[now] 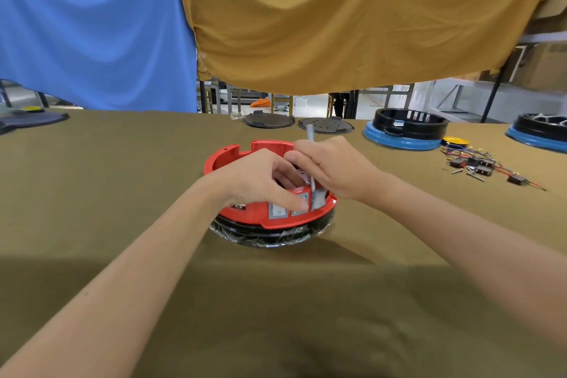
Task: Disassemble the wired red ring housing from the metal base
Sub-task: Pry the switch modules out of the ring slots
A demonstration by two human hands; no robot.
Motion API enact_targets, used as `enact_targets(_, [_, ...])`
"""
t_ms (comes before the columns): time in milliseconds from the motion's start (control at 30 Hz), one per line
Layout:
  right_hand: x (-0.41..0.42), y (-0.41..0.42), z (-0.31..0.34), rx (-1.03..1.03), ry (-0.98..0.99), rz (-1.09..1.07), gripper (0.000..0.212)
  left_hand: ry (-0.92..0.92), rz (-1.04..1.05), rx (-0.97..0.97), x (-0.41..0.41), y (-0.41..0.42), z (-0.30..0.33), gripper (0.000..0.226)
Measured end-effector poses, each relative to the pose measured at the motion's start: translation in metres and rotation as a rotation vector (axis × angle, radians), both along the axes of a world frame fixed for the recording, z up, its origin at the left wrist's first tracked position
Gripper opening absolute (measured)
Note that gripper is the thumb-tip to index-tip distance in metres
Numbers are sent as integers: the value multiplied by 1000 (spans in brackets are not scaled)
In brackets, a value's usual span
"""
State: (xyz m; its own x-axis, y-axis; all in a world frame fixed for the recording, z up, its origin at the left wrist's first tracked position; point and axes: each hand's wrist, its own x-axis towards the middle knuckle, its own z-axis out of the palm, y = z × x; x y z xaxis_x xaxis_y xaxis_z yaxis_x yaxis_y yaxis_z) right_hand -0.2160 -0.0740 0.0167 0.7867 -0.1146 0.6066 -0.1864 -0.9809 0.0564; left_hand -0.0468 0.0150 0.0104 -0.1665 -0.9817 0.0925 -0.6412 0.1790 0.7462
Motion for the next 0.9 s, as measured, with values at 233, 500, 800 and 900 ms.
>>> enact_targets(233, [-21,-3,-30,197,-602,-131,36,-14,-5,11,-2,1,-1,33])
enact_targets(500, [-24,0,-60,556,-600,-147,40,-8,-33,1,-3,1,-2,32])
enact_targets(800, [-43,-11,-60,1105,-426,79,25,-21,-41,-10,-3,1,-3,29])
enact_targets(900, [-50,-15,-53,1103,-262,99,15,-15,-47,-17,-4,1,-2,29])
